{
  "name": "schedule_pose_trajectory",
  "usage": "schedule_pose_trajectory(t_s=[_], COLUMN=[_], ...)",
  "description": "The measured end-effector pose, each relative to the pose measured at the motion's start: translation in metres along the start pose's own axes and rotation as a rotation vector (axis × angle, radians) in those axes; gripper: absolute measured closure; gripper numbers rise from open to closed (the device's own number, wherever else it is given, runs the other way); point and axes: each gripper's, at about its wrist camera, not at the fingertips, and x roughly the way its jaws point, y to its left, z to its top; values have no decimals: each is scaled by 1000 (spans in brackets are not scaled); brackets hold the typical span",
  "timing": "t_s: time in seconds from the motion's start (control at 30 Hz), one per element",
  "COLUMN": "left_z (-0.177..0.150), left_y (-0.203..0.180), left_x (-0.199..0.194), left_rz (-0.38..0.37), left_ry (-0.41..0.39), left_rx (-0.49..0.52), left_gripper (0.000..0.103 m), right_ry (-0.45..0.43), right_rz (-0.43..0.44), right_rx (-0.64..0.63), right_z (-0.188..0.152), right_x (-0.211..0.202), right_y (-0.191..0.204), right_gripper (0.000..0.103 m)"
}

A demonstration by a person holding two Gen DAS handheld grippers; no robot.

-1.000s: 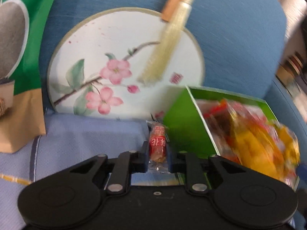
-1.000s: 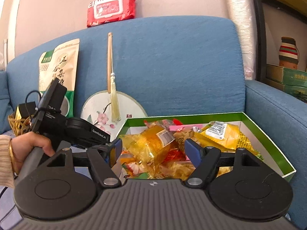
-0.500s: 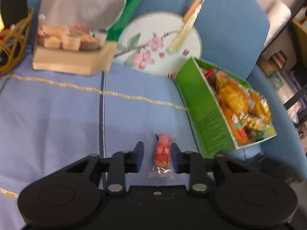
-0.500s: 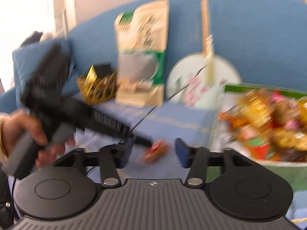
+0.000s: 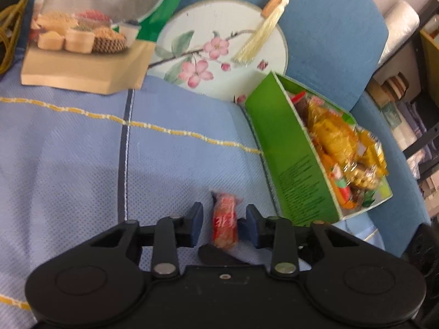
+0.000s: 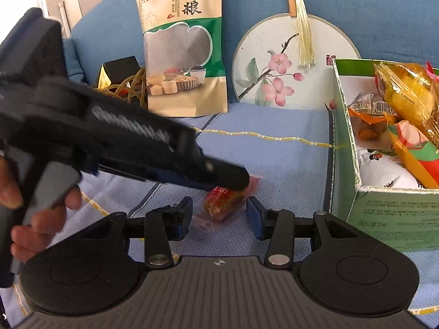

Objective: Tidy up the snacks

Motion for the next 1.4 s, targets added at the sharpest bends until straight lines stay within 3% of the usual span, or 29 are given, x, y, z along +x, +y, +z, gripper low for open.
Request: schedule_pose_trajectory(t_s=[0.07,0.17,0.43,0.63,0.87,0.93,0.97,1.0,1.03,1.07,1.23,1.4], left_z=[-2,-3,27,46,59,60,61,61,61,59,48,29], left_y=[1,-6,-72,-133,-177,-181,-180,-180,-177,-173,-148,-131], left_x=[-1,-13,-47,-22,17,25,29,32,33,30,2,-37], left_rz=[-3,-3,-89,-176,-219,-202,-191,-184,-169,-141,-78,64], left_ry=[-2,-32,-149,-148,-123,-128,-134,-134,-137,-159,-213,-248], left_rx=[-7,6,138,225,273,287,288,284,266,240,219,232], left_gripper=[86,86,86,86,85,78,50,0,0,0,0,0], right_ry=[4,-26,-266,-371,-407,-401,-394,-374,-337,-294,-351,-328], right_rz=[-10,-20,-114,-222,-324,-348,-368,-399,-417,-425,-449,-438], right_rx=[-17,-50,-103,-26,54,54,56,57,57,51,-22,7], right_z=[-1,1,25,32,33,32,30,29,28,27,26,24], right_x=[0,-7,-70,-109,-122,-118,-116,-109,-104,-99,-106,-115], right_y=[2,7,-2,-49,-91,-96,-97,-102,-106,-108,-94,-83], right_gripper=[55,57,57,57,58,58,55,51,30,0,0,0])
